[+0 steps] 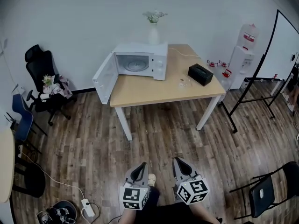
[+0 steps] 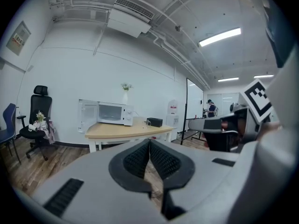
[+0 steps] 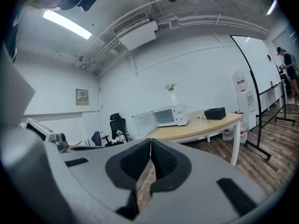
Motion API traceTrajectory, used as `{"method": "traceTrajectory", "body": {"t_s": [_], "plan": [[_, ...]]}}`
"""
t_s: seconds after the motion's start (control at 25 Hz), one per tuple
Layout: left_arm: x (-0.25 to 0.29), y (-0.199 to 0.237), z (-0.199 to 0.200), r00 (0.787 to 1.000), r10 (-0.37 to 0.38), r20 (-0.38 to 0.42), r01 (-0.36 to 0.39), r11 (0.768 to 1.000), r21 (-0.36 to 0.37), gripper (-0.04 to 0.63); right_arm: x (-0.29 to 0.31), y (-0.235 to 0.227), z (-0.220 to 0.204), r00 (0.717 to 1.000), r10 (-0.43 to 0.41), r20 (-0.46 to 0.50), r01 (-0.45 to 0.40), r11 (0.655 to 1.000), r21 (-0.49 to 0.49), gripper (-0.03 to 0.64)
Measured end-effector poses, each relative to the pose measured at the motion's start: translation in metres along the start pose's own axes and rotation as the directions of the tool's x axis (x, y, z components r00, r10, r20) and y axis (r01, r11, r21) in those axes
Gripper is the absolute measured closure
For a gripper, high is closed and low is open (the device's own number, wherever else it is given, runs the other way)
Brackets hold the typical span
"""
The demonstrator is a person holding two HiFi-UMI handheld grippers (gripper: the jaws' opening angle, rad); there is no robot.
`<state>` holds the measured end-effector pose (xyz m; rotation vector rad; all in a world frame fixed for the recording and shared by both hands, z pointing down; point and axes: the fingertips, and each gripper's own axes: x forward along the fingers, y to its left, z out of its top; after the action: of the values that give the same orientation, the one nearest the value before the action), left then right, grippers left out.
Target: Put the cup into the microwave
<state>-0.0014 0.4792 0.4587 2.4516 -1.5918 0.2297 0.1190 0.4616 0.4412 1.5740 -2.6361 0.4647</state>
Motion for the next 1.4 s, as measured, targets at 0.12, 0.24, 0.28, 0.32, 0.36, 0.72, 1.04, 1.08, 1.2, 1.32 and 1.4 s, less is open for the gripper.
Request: {"method": "traceTrajectory", "body": {"t_s": [0.12,0.24,0.28,0.32,0.36,0.72,1.04,1.08,1.2,1.32,1.4], "plan": [[0.018,0.017,0.007,1.000,0.008,-0.009,-0.008,1.000,-0.009,0.589,0.023,-0.003,0.007,1.000,0.005,-0.013,-0.005,1.000,0.003,0.623],[0.038,0.033,0.017,1.000,0.009,-0.007,-0.009,1.000,-0.007,0.589,0.047,-0.007,0.012,1.000,0.007,-0.026,-0.007,1.000,0.003,0.623],[0.044,0.039,0.020,1.000,0.008,-0.004,-0.008,1.000,-0.003,0.590,0.055,-0.008,0.014,1.000,0.009,-0.028,-0.009,1.000,0.002,0.623],[0.051,0.044,0.024,1.000,0.006,-0.001,-0.006,1.000,0.000,0.590,0.063,-0.009,0.017,1.000,0.009,-0.027,-0.009,1.000,0.002,0.623],[0.057,0.049,0.028,1.000,0.004,0.002,-0.004,1.000,0.004,0.589,0.071,-0.011,0.021,1.000,0.007,-0.025,-0.007,1.000,0.002,0.623],[0.109,0.097,0.040,1.000,-0.006,-0.004,0.006,1.000,-0.011,0.589,0.141,-0.022,0.031,0.999,-0.009,-0.041,0.008,1.000,-0.013,0.623],[0.152,0.132,0.041,1.000,-0.018,-0.021,0.018,1.000,-0.014,0.589,0.189,-0.036,0.031,0.998,-0.024,-0.052,0.024,1.000,-0.012,0.623],[0.157,0.134,0.042,0.999,-0.023,-0.022,0.022,1.000,-0.010,0.589,0.194,-0.038,0.031,0.998,-0.024,-0.052,0.023,1.000,-0.011,0.623],[0.171,0.140,0.047,0.999,-0.041,-0.027,0.042,0.999,0.008,0.589,0.207,-0.045,0.032,0.998,-0.038,-0.056,0.038,0.999,-0.001,0.623],[0.182,0.145,0.050,0.998,-0.053,-0.025,0.053,0.998,0.016,0.589,0.218,-0.052,0.032,0.996,-0.064,-0.066,0.062,0.998,-0.023,0.623],[0.188,0.147,0.049,0.998,-0.056,-0.025,0.056,0.998,0.014,0.590,0.223,-0.056,0.031,0.995,-0.074,-0.066,0.072,0.997,-0.030,0.623]]}}
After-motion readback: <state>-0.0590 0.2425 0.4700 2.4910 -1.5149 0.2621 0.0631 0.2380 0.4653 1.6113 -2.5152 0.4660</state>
